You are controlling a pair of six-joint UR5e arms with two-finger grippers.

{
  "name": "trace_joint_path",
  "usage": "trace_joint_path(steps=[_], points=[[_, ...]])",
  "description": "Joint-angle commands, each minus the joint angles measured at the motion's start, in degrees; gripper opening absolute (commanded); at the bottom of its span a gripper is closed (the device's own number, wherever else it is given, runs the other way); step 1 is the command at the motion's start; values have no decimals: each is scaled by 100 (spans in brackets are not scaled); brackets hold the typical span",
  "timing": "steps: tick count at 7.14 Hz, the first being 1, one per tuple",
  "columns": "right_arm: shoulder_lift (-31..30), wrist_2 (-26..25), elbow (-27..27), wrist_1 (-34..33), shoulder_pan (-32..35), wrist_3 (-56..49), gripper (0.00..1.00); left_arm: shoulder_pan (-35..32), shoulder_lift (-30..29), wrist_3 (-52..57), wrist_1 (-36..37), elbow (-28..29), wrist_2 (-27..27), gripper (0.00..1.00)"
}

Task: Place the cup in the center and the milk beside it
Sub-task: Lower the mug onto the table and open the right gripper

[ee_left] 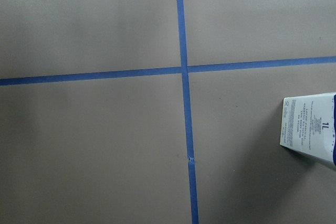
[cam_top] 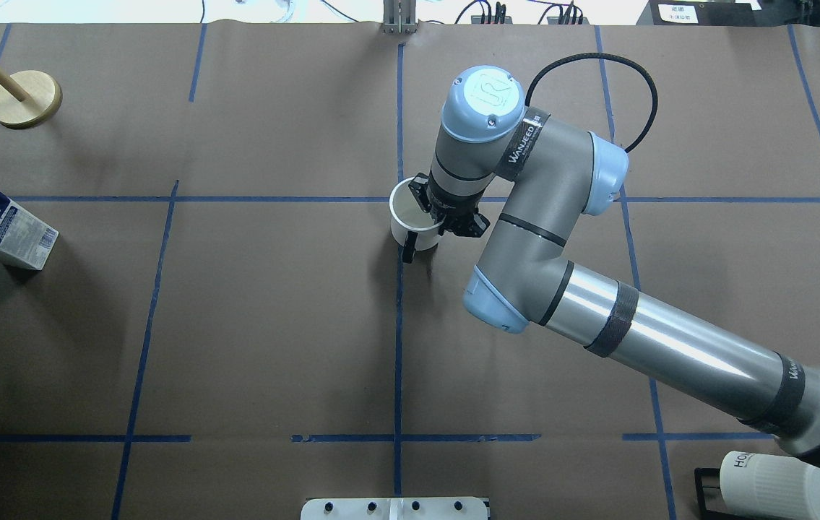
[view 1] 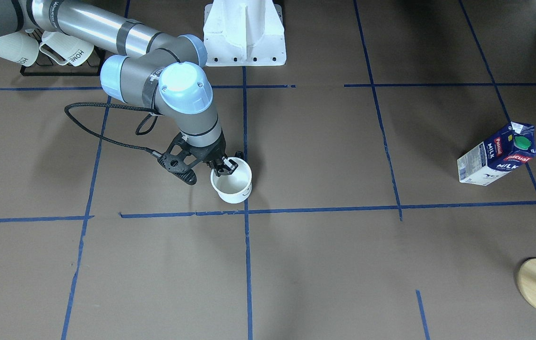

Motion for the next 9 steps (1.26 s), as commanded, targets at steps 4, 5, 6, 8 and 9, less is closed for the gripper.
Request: trace_joint_path(steps=[4, 5, 6, 8, 9], points=[[-144, -101, 506, -256, -14, -38, 100, 0, -9, 0, 4, -70, -11, 100], [-153, -101, 629, -432, 47, -56, 100, 0, -26, -8, 65, -358, 15, 100], [-162, -118, 752, -599, 100, -108, 100, -8, -9, -9, 83, -726, 15, 100], [-433, -75, 1295, -871, 301, -563, 100, 0, -53, -296, 624, -1629, -11, 100], [-626, -48, 1689, -1134, 468, -1044, 100, 26, -88, -995, 576, -1800, -20, 100]])
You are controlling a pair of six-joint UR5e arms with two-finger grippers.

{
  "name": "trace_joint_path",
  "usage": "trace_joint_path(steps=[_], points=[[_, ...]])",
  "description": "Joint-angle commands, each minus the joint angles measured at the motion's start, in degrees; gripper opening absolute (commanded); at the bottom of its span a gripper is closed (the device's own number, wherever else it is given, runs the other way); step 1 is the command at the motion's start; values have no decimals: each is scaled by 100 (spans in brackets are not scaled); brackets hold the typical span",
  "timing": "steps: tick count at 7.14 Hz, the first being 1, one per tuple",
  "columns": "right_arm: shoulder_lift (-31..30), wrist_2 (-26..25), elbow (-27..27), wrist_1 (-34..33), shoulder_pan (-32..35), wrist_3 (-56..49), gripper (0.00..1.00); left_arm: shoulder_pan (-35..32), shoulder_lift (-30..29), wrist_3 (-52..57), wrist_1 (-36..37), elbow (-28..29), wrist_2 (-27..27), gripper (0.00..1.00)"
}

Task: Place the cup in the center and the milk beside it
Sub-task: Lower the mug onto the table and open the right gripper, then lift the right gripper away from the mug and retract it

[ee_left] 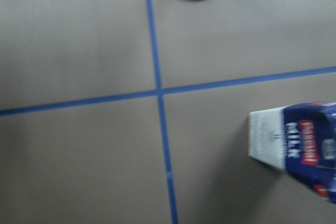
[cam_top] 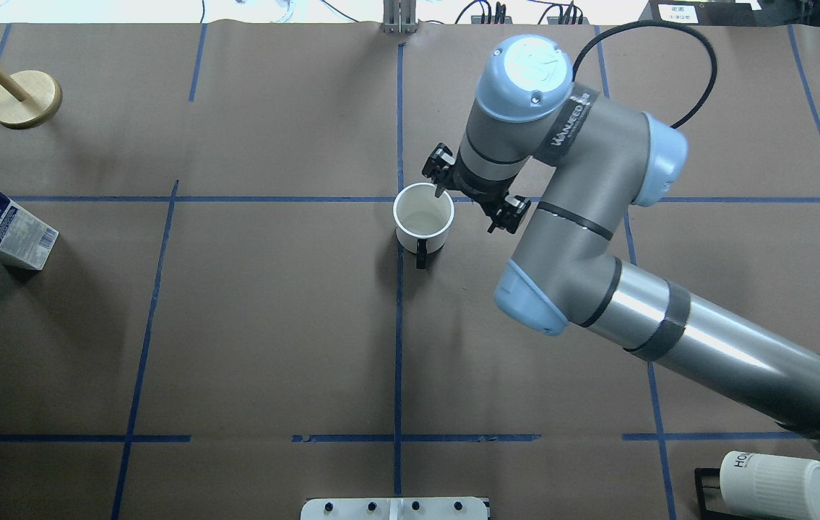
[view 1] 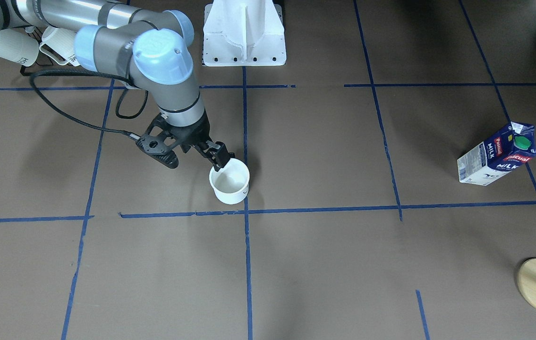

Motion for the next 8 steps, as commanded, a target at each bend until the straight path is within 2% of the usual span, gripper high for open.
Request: trace_joint_path(steps=[1, 3, 5, 8], points=[[-478, 73, 809, -336, 409, -1072, 100, 553, -38, -1076, -94, -364, -18, 100], [-926, 327, 1172, -337, 770, -1567, 100, 1338, -29, -2393, -1100, -146, 52, 100], [-1418, 363, 1628, -345, 955, -2210, 100, 1499, -55, -2548, -1780, 407, 61, 100], [-1955, 1013, 1902, -345, 1561, -2842, 100, 1788, -143, -2540, -1766, 497, 341, 100]])
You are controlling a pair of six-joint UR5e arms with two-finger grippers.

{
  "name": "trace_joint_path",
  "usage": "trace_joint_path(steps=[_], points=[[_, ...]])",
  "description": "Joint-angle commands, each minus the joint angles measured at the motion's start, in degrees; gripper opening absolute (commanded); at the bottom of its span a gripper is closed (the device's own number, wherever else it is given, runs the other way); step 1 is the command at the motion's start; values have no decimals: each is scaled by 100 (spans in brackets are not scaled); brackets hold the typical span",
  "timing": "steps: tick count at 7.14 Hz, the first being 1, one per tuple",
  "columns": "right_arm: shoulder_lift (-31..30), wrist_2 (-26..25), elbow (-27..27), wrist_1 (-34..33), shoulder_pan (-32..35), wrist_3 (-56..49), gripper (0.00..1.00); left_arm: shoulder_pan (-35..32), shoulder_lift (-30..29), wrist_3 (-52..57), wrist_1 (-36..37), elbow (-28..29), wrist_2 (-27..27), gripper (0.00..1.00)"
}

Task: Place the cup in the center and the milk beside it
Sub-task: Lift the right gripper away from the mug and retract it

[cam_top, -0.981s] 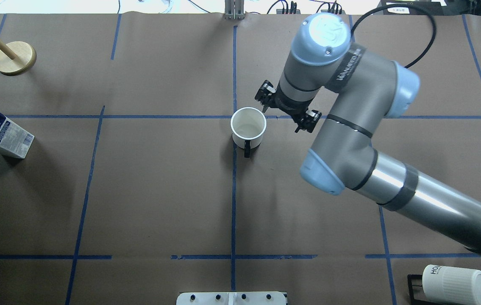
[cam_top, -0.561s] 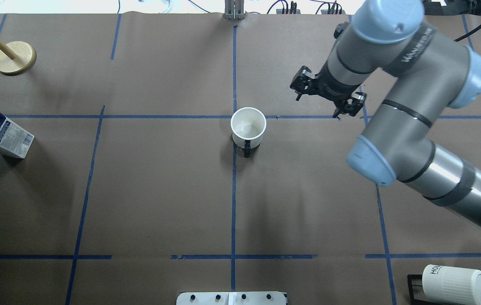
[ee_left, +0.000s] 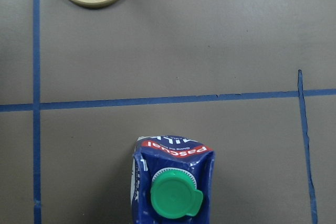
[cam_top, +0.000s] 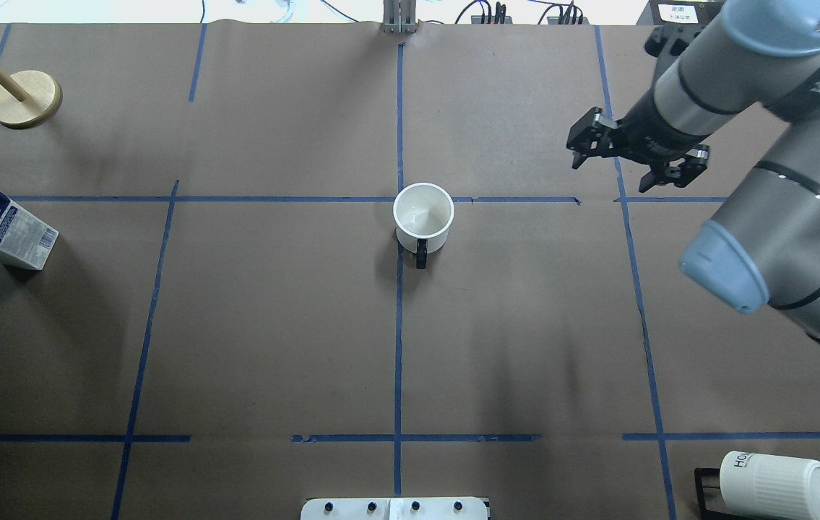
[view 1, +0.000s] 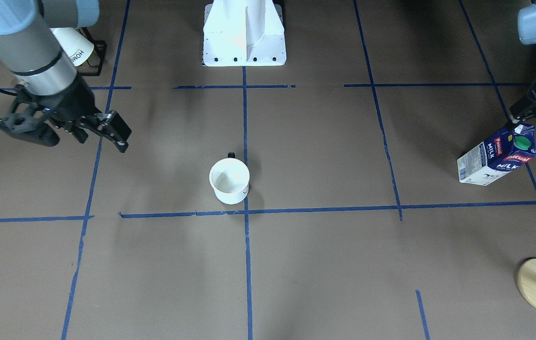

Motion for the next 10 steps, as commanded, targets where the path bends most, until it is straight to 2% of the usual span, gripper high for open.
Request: trace_joint_path(steps=[1, 4, 8, 9, 10], points=[[-419, 204, 281, 8, 256, -399, 100, 115, -182, 12, -7, 208, 159, 100], [-526, 221, 335, 0, 449, -436, 100, 124, -315, 47, -24, 525, 150, 100], [-615, 300, 379, 0, 589, -515, 100, 379, -306, 47, -15, 570, 168, 99], [-641, 379, 388, 0, 677, -576, 100, 379, -306, 29, -15, 570, 168, 84], [-676, 380, 388, 8, 695, -594, 100, 379, -315, 38, -15, 570, 176, 62]])
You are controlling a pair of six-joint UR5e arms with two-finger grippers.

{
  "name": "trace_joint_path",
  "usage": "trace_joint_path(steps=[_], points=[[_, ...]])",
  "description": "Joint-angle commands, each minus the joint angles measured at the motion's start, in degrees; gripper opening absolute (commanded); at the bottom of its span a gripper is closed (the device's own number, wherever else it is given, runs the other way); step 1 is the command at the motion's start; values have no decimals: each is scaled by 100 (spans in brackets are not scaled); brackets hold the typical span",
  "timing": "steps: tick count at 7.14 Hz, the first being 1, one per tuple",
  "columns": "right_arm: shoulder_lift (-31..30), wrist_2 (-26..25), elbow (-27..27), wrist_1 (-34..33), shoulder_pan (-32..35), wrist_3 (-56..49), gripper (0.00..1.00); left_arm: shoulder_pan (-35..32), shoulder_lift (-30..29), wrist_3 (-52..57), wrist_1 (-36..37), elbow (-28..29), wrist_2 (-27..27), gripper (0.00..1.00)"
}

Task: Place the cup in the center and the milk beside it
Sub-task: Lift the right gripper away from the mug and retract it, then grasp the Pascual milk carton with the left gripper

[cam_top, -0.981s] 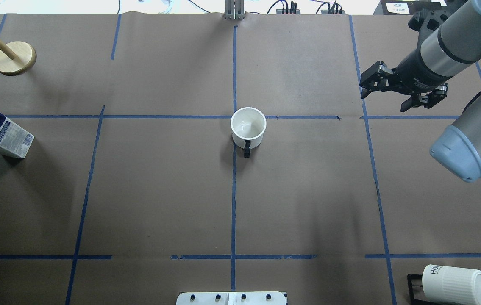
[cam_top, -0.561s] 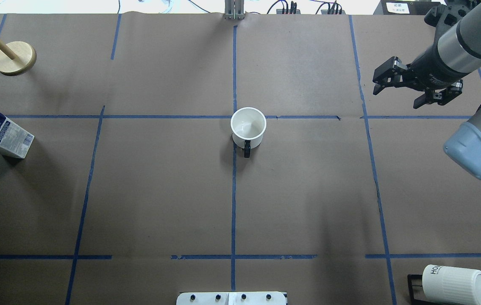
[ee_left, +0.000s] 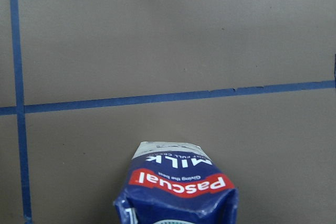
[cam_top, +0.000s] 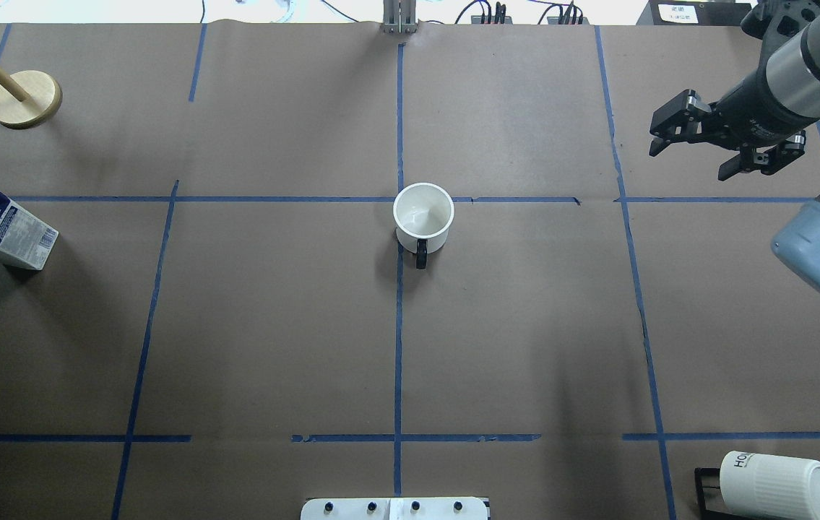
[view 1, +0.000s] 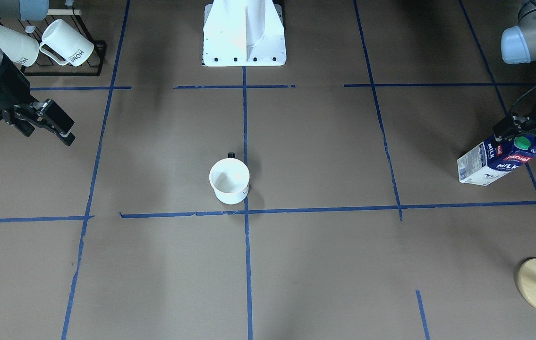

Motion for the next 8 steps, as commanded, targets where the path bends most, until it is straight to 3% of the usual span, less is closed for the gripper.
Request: trace_joint_path(steps=[1, 2, 3, 4, 6, 8], points=[[-29, 44, 3, 6, 79, -38, 100, 7, -7, 18, 0, -26, 34, 42], [-37, 44, 55, -3, 105, -38, 100, -2, 2, 44, 0, -114, 165, 33], [-37, 44, 56, -3, 140, -46, 100, -28, -7, 36, 43, -175, 157, 13], [-46, 44, 47, -3, 166, -55, 100, -63, -7, 36, 253, -394, 140, 6], [-413, 44, 195, 6, 394, -762, 100, -81, -425, 27, 1653, -1183, 140, 5], [-1150, 367, 162, 41, 1068, -2812, 100, 6, -1670, -183, 3340, -1642, 148, 6]])
